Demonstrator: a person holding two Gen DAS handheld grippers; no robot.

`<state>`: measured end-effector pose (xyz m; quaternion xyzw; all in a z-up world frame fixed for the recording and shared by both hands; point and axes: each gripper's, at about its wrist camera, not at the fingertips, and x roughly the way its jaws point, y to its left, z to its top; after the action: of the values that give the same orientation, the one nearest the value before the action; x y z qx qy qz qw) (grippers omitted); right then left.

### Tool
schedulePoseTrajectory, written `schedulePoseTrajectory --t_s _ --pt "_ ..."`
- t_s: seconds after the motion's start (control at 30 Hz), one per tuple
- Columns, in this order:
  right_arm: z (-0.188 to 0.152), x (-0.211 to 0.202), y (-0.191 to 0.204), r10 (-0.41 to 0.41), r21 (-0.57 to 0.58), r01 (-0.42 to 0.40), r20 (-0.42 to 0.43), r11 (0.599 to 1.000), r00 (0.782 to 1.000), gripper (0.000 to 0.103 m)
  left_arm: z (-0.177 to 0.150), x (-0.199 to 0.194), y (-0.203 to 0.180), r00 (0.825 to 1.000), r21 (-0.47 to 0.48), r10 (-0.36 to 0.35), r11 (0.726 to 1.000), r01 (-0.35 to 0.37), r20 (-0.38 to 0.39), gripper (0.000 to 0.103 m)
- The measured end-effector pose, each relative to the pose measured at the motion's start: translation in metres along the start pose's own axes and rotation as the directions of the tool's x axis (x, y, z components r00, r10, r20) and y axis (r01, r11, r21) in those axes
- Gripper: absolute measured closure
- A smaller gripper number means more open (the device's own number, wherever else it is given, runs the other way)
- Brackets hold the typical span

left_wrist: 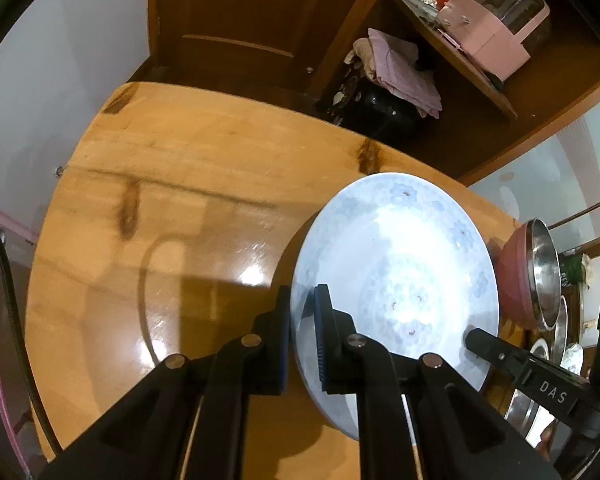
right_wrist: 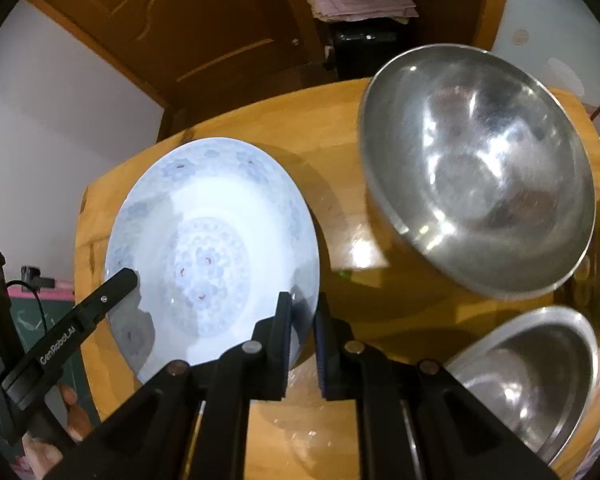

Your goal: Organize plates and bowls

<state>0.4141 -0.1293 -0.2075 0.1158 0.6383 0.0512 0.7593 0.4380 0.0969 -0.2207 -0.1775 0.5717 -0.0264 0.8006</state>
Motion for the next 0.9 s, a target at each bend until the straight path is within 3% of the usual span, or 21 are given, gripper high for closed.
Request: schedulePoseTrajectory --t_s 0.9 --pt "-0.057 -0.010 0.022 0.071 -0.121 -0.067 0.027 0.990 0.997 0.093 -0.060 -0.050 0.026 0.997 0.049 0.019 0.999 -0.023 0.077 0.095"
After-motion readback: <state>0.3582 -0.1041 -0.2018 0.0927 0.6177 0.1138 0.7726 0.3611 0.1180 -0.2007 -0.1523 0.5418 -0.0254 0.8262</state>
